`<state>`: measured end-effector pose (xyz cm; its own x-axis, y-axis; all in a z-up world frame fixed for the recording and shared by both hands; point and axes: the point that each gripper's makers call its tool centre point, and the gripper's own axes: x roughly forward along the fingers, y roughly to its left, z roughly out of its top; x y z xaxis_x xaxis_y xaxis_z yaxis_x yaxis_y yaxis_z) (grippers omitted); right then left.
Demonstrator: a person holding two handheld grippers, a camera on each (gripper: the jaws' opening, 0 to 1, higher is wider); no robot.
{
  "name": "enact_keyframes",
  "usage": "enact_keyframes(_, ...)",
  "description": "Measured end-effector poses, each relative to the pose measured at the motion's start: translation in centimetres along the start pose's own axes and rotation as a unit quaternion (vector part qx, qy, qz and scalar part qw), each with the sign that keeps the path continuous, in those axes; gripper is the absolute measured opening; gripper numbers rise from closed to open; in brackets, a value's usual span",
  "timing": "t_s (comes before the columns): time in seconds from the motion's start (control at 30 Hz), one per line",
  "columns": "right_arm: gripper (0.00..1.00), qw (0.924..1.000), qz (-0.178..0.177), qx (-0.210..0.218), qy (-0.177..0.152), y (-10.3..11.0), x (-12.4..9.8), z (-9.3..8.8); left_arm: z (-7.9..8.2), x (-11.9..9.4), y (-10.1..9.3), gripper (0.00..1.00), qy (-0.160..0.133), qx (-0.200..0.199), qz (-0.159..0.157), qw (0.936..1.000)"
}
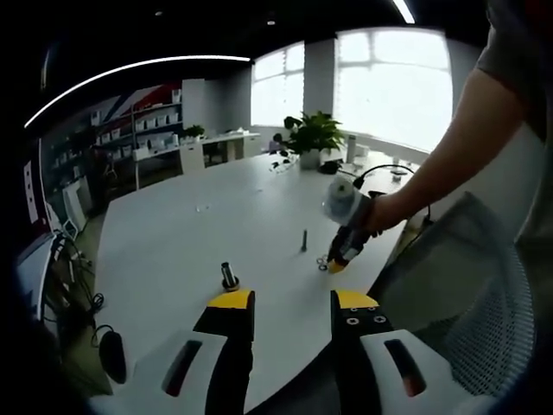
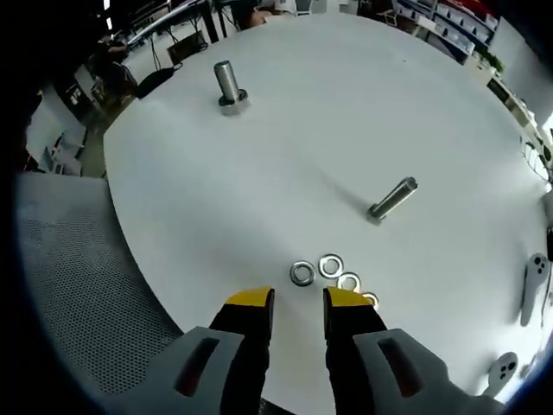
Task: Place the washer onto the threaded stud by aligning its center hole with the stud, sliding it down to the base, and recovering from edge contact or off-axis alignment until the washer reaches the visible bottom stop.
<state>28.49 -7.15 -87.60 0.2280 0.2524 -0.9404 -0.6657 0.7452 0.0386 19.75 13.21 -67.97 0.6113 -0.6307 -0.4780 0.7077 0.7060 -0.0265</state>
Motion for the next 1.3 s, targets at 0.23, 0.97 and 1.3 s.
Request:
enact_keyframes(0.23, 0.23, 1.0, 0.002, -0.006, 0.0, 0.0, 0.1, 0.5, 0.0, 0.0, 0.1, 0.33, 0.001, 0.0, 0.002, 1.0)
enact_keyframes(0.97, 0.19, 0.9916, -0.001, -0.1, 0.083, 0.0, 0.6, 1.0, 0.0, 0.1, 0.1, 0.33, 0.002, 0.002, 0.002, 1.0)
enact_keyframes(1.3, 0.16, 0.9856, 0.004, -0.122, 0.116, 0.0, 0.7, 1.2, -0.3, 0.2, 0.1, 0.33, 0.009, 0.001, 0.002, 1.0)
